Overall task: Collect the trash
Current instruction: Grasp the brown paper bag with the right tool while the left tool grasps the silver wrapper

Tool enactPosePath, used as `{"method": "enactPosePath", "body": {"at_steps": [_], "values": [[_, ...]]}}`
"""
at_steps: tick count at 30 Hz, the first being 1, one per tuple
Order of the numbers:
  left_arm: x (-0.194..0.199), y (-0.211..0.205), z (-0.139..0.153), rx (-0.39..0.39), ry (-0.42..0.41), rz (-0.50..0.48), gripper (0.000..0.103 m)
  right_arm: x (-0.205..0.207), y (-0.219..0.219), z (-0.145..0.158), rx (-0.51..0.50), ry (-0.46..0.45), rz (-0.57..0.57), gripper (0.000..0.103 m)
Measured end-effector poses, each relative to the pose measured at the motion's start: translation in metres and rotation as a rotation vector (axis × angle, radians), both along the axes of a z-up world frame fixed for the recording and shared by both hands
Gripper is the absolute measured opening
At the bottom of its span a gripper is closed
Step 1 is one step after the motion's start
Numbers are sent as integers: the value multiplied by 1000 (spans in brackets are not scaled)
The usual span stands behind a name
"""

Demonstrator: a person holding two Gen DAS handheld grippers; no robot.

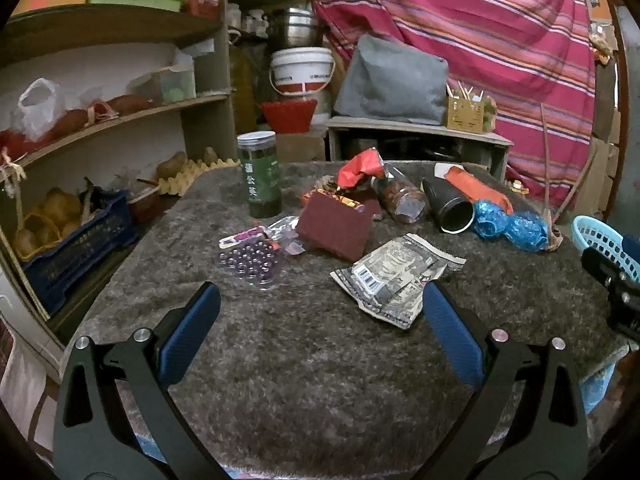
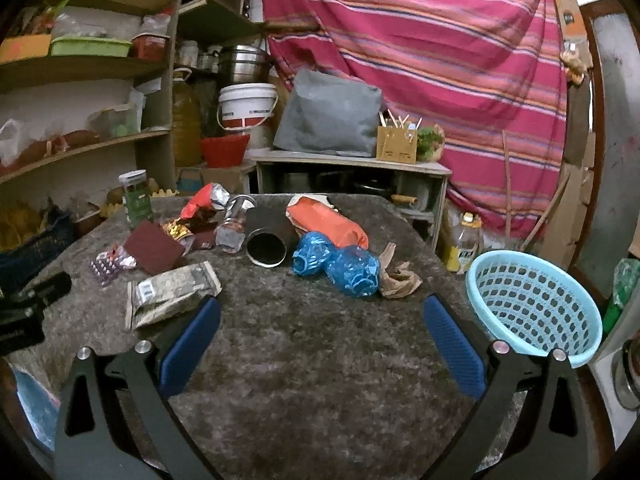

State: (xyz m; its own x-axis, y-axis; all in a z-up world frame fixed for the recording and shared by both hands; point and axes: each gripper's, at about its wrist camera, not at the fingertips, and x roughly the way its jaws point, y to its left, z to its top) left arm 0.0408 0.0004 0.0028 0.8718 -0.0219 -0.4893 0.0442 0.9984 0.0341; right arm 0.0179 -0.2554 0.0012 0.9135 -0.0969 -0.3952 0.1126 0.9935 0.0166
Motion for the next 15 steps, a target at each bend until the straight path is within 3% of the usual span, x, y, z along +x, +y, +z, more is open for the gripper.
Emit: {"method": "enactPosePath", "body": {"at_steps": [11, 15], "values": [[47, -25, -11, -25, 109, -124, 98, 53, -34, 18, 2, 59, 9, 99], [67, -36, -16, -58, 148, -170, 98, 78, -43, 27, -42, 88, -15, 99]]}}
